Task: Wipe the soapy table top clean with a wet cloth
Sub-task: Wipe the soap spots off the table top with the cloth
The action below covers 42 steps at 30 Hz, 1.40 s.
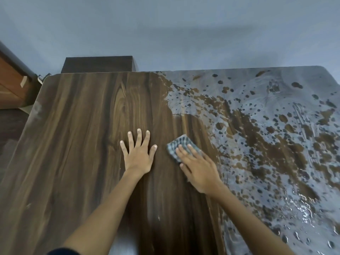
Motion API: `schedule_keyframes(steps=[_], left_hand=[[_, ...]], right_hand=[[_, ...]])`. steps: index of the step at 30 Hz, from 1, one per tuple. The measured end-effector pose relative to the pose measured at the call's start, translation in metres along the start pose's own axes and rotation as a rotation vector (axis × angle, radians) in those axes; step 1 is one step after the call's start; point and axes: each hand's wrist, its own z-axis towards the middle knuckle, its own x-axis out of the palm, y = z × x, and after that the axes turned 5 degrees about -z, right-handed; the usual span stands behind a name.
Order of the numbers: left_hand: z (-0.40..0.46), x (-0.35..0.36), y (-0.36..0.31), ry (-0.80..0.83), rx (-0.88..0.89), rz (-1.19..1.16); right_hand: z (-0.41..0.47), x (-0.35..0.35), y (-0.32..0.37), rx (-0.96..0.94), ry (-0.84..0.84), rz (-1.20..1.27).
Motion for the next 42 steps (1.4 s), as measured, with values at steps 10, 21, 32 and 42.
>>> schedule_keyframes(steps=[10,21,32,42], left_hand=[[0.041,-0.006,-0.008,-0.027,0.016,-0.005],[0.09,-0.01,-0.011,-0.117,-0.019,-0.07],[0.108,0.0,-0.022,-0.226,-0.092,-0.112],[0.16,-0.011,-0.03,-0.214,-0.025,-0.066]], right_hand=[[0.17,-0.019,0.002,0.179,-0.087,0.058],[0.113,-0.02,-0.063,0.129,-0.118,0.019],[0.135,-0.012,-0.006,-0.115,-0.133,-0.009],[0.238,-0.051,-0.084,0.289,-0.135,-0.038]])
